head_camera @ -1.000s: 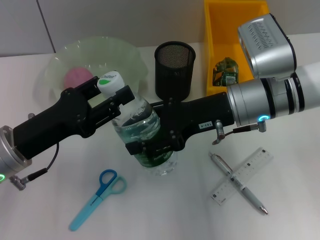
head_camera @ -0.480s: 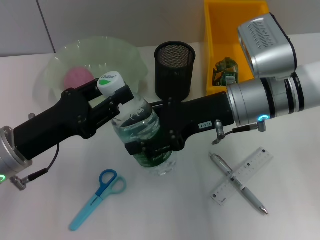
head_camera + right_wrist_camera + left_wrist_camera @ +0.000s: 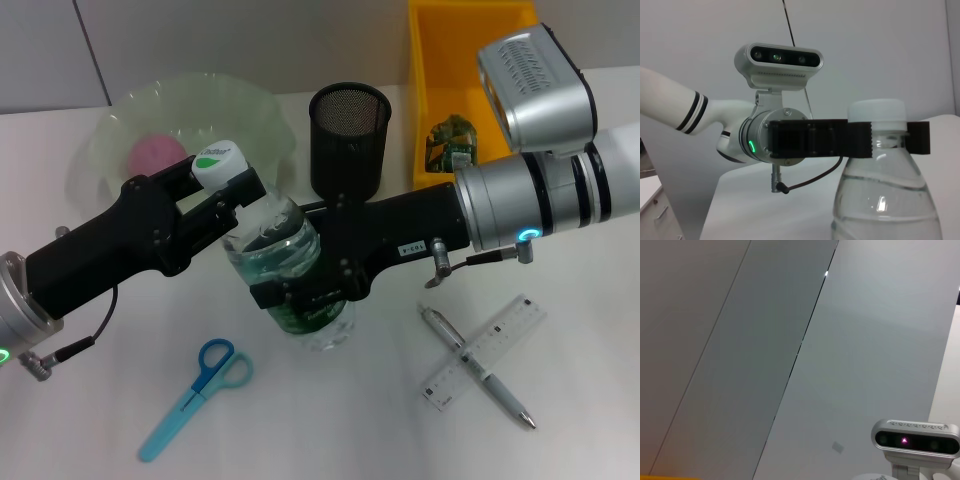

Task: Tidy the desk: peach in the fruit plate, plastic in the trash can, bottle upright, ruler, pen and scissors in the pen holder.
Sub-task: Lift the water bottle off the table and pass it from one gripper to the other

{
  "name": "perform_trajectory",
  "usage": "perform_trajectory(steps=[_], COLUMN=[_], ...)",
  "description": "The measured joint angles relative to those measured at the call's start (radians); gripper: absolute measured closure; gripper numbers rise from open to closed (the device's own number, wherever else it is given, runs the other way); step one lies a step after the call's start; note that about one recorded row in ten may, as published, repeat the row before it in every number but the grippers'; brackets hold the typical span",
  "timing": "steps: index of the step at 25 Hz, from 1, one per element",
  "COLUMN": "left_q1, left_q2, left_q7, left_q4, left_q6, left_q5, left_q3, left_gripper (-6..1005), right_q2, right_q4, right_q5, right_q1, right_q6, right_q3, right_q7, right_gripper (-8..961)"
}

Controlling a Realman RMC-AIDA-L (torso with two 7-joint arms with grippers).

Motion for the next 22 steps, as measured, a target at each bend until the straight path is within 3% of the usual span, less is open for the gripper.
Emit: perform_trajectory(steps=[22], left_q1=[0.002], left_q2=[0.003], left_q7=[-0.001], left_q4=[0.003], left_q6=[0.001], left_q5=[0.001], left_q3=[-0.007], left_gripper=[553], right_q2=[0.001], right_q4=[-0.024], right_q5=[0.005], right_q1=[-0.007], right_q6=[0.016], right_q3=[0.001], right_q7=[-0.003], right_gripper=[146])
